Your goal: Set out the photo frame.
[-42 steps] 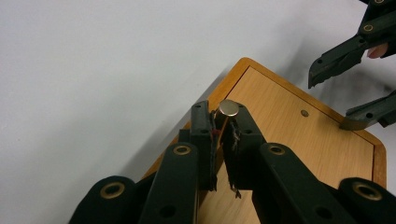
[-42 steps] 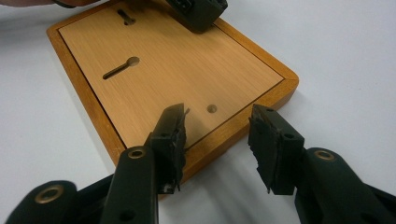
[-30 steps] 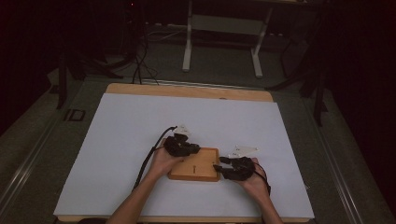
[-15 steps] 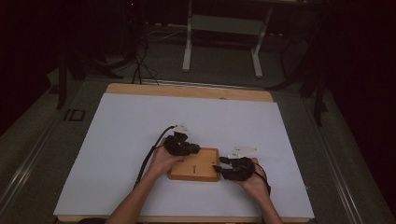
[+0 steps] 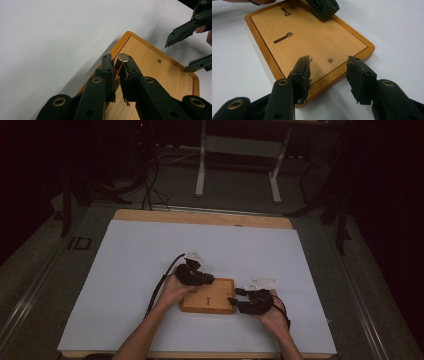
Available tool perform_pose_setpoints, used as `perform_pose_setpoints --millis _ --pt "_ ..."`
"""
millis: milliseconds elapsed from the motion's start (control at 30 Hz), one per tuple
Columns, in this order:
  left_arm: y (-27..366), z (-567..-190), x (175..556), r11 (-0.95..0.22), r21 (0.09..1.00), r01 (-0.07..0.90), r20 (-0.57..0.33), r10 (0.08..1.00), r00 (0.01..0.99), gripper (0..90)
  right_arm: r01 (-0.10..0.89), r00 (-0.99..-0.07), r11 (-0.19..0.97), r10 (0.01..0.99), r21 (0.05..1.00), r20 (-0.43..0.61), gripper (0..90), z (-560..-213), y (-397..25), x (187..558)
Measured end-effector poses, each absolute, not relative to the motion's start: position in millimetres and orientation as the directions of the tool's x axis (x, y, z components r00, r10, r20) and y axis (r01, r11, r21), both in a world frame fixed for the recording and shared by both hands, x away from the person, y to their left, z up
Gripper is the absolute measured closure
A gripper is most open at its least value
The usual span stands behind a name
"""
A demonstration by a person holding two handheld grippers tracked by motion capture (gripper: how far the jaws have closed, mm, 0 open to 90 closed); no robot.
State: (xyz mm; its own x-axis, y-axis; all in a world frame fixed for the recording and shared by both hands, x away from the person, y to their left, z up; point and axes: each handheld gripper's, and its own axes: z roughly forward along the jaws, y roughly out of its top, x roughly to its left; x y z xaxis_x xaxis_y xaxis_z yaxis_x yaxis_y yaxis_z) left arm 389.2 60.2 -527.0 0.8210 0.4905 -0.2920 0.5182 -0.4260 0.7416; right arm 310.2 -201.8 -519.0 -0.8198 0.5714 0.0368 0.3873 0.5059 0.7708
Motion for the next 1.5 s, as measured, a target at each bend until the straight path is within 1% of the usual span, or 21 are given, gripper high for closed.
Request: perform_pose_setpoints --millis 533,567,733,1033,1400,1500 --pt "62.7 -527.4 397.3 -0.404 0.716 0.569 -0.364 0.479 0.798 81.8 0.390 -0.818 0.484 0.572 0.784 0.054 53.7 -514.9 -207.1 303.1" --pt "62.7 -527.2 397.6 -0.403 0.715 0.572 -0.367 0.480 0.797 81.9 0.392 -0.816 0.482 0.576 0.784 0.053 51.8 -514.7 -207.4 302.7" --pt "63.4 -527.6 399.2 -0.401 0.711 0.578 -0.379 0.474 0.795 81.8 0.388 -0.817 0.475 0.574 0.790 0.056 50.2 -513.6 -208.2 300.8" --pt "64.1 -527.2 402.3 -0.402 0.699 0.592 -0.399 0.468 0.789 81.8 0.381 -0.819 0.485 0.572 0.787 0.044 42.2 -513.2 -208.6 296.5" --pt "66.3 -529.3 406.5 -0.376 0.689 0.619 -0.440 0.461 0.770 82.0 0.372 -0.838 0.505 0.543 0.779 0.048 37.1 -515.8 -206.9 290.2" --pt "66.3 -529.4 407.3 -0.373 0.686 0.625 -0.448 0.461 0.766 82.1 0.370 -0.844 0.516 0.534 0.773 0.048 33.3 -517.1 -204.9 288.7"
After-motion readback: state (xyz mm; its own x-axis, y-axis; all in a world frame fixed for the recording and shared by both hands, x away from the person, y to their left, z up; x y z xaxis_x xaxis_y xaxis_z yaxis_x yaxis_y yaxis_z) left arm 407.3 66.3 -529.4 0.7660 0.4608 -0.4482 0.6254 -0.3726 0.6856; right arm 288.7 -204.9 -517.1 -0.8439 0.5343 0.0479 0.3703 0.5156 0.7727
